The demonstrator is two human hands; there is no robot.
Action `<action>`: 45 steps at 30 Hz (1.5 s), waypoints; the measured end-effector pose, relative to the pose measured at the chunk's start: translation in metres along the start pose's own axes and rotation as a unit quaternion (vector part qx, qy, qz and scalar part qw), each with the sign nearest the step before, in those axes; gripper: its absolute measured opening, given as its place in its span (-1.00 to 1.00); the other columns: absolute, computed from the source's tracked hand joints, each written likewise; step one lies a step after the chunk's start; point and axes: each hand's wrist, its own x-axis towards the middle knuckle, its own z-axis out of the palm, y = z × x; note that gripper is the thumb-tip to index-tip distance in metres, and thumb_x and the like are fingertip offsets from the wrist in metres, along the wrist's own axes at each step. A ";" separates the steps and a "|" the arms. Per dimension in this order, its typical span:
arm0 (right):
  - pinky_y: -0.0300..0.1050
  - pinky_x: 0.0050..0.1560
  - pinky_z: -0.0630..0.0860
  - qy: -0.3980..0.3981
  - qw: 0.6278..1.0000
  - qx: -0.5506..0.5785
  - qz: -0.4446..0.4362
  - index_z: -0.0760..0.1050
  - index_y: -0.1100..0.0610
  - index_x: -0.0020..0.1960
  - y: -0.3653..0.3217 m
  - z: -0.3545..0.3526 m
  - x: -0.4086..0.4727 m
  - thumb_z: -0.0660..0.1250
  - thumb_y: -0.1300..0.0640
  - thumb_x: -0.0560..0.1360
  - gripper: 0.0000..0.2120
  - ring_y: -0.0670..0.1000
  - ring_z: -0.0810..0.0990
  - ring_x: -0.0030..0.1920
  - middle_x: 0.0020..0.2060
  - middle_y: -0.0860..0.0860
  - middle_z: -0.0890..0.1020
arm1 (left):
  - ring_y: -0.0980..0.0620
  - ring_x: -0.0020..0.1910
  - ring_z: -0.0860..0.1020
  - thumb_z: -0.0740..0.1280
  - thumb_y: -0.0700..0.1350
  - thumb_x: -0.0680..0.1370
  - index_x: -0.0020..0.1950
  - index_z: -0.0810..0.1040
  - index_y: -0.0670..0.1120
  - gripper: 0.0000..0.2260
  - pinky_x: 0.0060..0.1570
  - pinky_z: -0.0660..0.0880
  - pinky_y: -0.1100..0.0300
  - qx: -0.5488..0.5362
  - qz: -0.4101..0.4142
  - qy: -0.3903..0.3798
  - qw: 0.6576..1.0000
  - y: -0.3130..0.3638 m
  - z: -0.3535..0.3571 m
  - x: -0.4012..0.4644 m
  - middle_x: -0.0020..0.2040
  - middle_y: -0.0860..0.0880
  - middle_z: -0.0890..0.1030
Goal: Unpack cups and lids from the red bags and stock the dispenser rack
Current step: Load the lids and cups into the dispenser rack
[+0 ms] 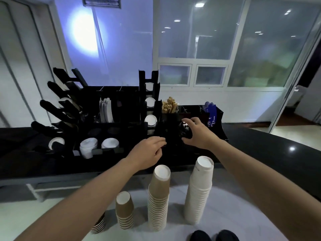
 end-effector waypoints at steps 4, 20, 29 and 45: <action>-0.06 0.20 0.53 -0.056 0.998 -0.016 -0.034 0.10 -0.13 0.55 0.017 0.017 0.032 0.45 -0.20 0.44 -0.19 0.16 0.50 0.28 0.45 0.08 0.27 | 0.11 0.52 0.30 0.20 -0.09 0.66 0.46 0.50 -0.05 -0.64 0.48 0.32 0.10 0.026 0.025 -0.020 0.999 -0.013 0.011 0.008 0.50 0.05 0.43; 0.02 0.22 0.53 -0.161 0.976 -0.094 -0.112 0.25 0.01 0.47 0.043 0.086 0.094 0.45 -0.23 0.42 -0.26 0.11 0.46 0.34 0.40 0.05 0.42 | -0.01 0.40 0.49 0.28 -0.18 0.61 0.38 0.57 -0.14 -0.66 0.35 0.45 0.08 0.049 0.086 0.032 0.995 -0.028 0.025 0.022 0.39 -0.06 0.55; 0.07 0.29 0.49 -0.233 0.951 -0.157 -0.129 0.19 0.00 0.56 0.049 0.110 0.091 0.40 -0.25 0.48 -0.22 0.13 0.40 0.45 0.55 0.06 0.28 | -0.03 0.36 0.53 0.32 -0.23 0.58 0.32 0.61 -0.16 -0.68 0.29 0.51 0.00 0.043 0.104 0.056 0.992 -0.034 0.029 0.024 0.34 -0.07 0.59; 0.05 0.45 0.30 -0.222 0.946 -0.182 -0.152 0.40 -0.05 0.49 0.041 0.080 0.075 0.25 -0.08 0.62 -0.55 0.05 0.41 0.43 0.43 -0.02 0.48 | -0.03 0.36 0.54 0.34 -0.22 0.56 0.32 0.62 -0.13 -0.68 0.27 0.52 -0.03 0.057 0.088 0.065 0.992 -0.028 0.027 0.021 0.33 -0.05 0.60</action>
